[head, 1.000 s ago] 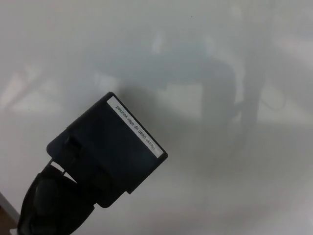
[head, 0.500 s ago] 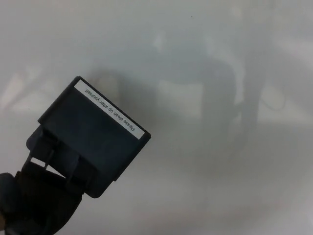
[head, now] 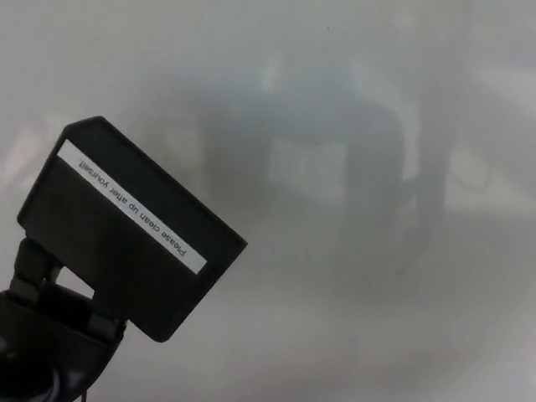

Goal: A magnetic marker holder is on the left hand side of the white board, the robot put the index and middle finger into the opening of the container and pull off the magnetic holder and hand it to a human on the left hand side.

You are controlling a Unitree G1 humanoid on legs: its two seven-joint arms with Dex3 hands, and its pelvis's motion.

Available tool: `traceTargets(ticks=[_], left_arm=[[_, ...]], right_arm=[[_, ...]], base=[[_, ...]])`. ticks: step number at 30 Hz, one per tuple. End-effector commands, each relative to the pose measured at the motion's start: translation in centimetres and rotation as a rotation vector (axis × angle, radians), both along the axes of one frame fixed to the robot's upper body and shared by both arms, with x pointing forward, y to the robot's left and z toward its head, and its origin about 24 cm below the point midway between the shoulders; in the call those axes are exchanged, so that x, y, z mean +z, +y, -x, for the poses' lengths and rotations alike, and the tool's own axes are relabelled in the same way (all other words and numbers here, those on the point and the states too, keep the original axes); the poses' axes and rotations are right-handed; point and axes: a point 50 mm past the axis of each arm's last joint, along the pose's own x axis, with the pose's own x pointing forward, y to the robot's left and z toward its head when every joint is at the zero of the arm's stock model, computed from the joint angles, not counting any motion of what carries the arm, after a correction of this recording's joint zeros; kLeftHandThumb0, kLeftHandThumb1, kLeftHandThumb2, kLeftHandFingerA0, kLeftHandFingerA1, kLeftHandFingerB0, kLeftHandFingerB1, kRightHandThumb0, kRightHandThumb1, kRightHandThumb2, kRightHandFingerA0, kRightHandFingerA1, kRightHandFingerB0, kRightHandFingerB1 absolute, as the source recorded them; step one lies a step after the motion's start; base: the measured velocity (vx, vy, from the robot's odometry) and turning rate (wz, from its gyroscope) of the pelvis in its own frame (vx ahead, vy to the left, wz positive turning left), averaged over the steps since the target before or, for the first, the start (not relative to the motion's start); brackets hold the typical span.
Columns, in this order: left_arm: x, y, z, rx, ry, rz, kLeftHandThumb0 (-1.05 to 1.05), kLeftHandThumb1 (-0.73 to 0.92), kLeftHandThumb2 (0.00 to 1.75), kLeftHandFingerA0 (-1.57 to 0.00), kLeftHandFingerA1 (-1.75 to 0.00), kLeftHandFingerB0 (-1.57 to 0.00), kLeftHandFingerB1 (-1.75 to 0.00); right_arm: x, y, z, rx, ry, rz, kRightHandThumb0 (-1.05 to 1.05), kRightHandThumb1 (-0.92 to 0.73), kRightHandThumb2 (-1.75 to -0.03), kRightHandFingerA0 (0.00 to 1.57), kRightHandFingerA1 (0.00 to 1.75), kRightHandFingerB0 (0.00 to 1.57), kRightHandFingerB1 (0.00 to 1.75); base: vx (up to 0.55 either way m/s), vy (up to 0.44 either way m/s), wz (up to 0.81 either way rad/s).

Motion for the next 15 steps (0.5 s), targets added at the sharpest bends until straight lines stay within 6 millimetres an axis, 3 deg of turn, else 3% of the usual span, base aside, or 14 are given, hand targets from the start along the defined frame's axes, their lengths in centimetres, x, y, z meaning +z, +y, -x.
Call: traceTargets(ticks=[1, 3, 4, 5, 6, 9, 10, 13, 14, 15], left_arm=[[0.80, 1.05, 0.41, -0.094, -0.276, 0.080, -0.87, 0.37, 0.80, -0.68, -0.51, -0.39, -0.47], [0.73, 1.08, 0.43, -0.099, -0.276, 0.083, -0.87, 0.37, 0.80, -0.68, -0.51, -0.39, -0.47], [0.75, 1.19, 0.42, -0.092, -0.274, 0.076, -0.85, 0.46, 0.56, -0.65, -0.42, -0.47, -0.41], [0.74, 1.23, 0.41, -0.090, -0.274, 0.075, -0.85, 0.46, 0.56, -0.65, -0.42, -0.47, -0.41], [0.83, 1.23, 0.36, -0.088, -0.277, 0.076, -0.85, 0.36, 0.78, -0.52, -0.46, -0.37, -0.44], [0.98, 1.24, 0.27, -0.081, -0.284, 0.073, -0.86, 0.36, 0.78, -0.52, -0.45, -0.39, -0.44], [0.96, 1.20, 0.23, -0.082, -0.290, 0.083, -0.88, 0.37, 0.78, -0.47, -0.43, -0.41, -0.45], [0.89, 1.23, 0.25, -0.083, -0.289, 0.089, -0.85, 0.36, 0.77, -0.46, -0.44, -0.40, -0.45], [0.85, 1.23, 0.28, -0.091, -0.286, 0.098, -0.84, 0.44, 0.56, -0.52, -0.38, -0.41, -0.40], [0.83, 1.23, 0.29, -0.093, -0.285, 0.100, -0.84, 0.44, 0.56, -0.52, -0.38, -0.41, -0.40]], right_arm=[[0.00, -0.70, -0.05, -0.044, 0.010, -0.002, -0.55, -0.78, -0.63, 0.51, 0.41, 0.21, 0.28], [0.00, -0.70, -0.05, -0.045, 0.010, -0.004, -0.55, -0.78, -0.63, 0.51, 0.41, 0.21, 0.28], [0.03, -0.70, -0.15, -0.039, 0.009, 0.009, -0.56, -0.79, -0.63, 0.51, 0.41, 0.21, 0.28], [0.03, -0.70, -0.18, -0.037, 0.008, 0.013, -0.56, -0.79, -0.63, 0.51, 0.41, 0.21, 0.28], [0.05, -0.70, -0.25, -0.037, 0.007, 0.012, -0.57, -0.78, -0.63, 0.51, 0.42, 0.21, 0.28], [0.09, -0.68, -0.34, -0.034, 0.005, 0.016, -0.59, -0.78, -0.63, 0.51, 0.42, 0.20, 0.28], [0.06, -0.67, -0.35, -0.043, 0.009, 0.003, -0.62, -0.63, -0.93, 0.45, 0.56, 0.16, 0.42], [0.04, -0.67, -0.36, -0.046, 0.012, -0.001, -0.62, -0.63, -0.93, 0.45, 0.55, 0.15, 0.42], [0.06, -0.65, -0.35, -0.045, 0.009, 0.002, -0.62, -0.63, -0.93, 0.46, 0.56, 0.15, 0.42], [0.06, -0.65, -0.35, -0.044, 0.008, 0.003, -0.62, -0.63, -0.93, 0.46, 0.56, 0.15, 0.42]], base=[[0.00, 0.000, 0.00], [0.00, 0.000, 0.00], [0.00, 0.000, 0.00], [0.00, 0.000, 0.00], [0.00, 0.000, 0.00], [0.00, 0.000, 0.00], [0.00, 0.000, 0.00], [0.00, 0.000, 0.00], [0.00, 0.000, 0.00], [0.00, 0.000, 0.00]])
